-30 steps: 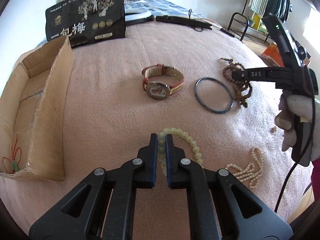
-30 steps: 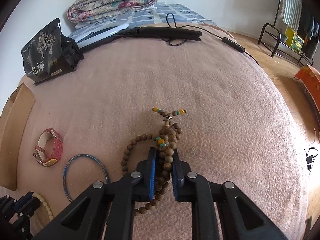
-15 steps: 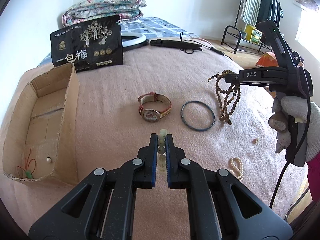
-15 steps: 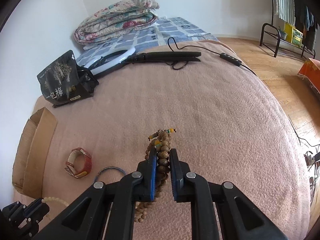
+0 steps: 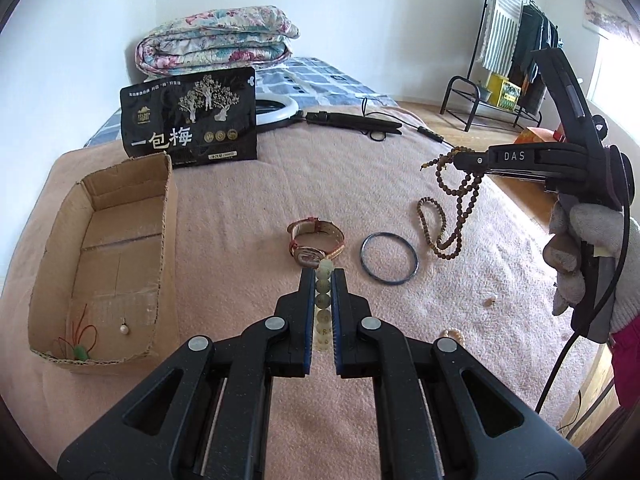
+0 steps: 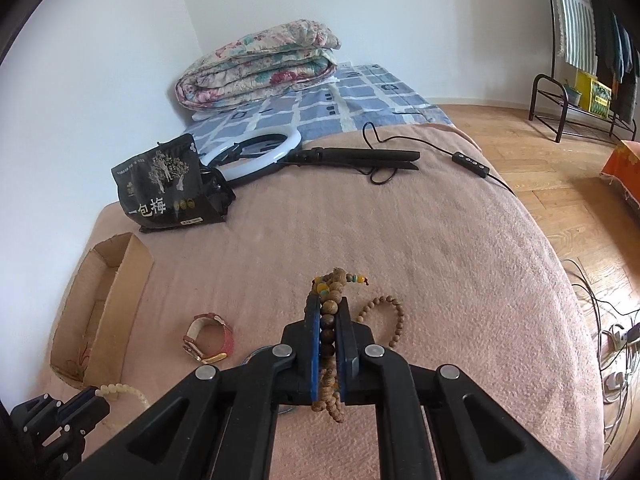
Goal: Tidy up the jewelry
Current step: 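Lift the bracelet with the left tool toward the box while the right tool lifts the mala, then open both tools over the cardboard box to drop the bracelet and mala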
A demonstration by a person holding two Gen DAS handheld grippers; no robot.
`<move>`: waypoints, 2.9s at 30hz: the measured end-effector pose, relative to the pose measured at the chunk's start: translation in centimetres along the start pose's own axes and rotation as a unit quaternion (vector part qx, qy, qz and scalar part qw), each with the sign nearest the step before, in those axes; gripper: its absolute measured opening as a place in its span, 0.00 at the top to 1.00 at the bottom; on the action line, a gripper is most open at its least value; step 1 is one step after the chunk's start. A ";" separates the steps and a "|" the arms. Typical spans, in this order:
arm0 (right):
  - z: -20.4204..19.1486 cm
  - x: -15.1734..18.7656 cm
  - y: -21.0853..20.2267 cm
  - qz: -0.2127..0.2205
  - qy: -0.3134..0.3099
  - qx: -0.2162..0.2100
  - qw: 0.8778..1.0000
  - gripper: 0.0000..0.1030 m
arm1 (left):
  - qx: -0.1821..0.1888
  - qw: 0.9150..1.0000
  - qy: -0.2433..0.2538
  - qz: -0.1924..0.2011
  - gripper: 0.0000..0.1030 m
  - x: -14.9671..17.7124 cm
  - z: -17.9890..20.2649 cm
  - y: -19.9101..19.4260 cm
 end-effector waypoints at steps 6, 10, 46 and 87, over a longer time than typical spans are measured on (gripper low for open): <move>-1.2 -0.7 -2.3 0.020 -0.011 -0.005 1.000 0.96 | -0.001 1.000 -0.004 0.020 0.95 -0.7 -0.8 -2.0; -2.1 -1.5 -4.2 0.038 -0.016 -0.012 0.999 0.96 | -0.002 0.999 -0.014 0.033 0.95 -1.3 -1.6 -3.2; -22.0 -5.4 -13.3 0.114 -0.110 -0.143 0.977 0.96 | -0.050 0.989 -0.105 0.096 0.95 -1.8 -14.9 -12.0; -32.5 -6.8 4.7 -0.007 -0.153 -0.209 0.966 0.96 | -0.065 0.984 -0.164 0.030 0.95 -1.2 -21.0 -4.7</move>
Point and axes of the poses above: each gripper's, at about its wrist camera, not at the fingertips, and y roughly the way its jaws point, z to its right, x to its underside, the point moved 3 cm from there along y, roughly the way its jaws point, and after that the axes turned 3 degrees about y, right-handed, at the moved point
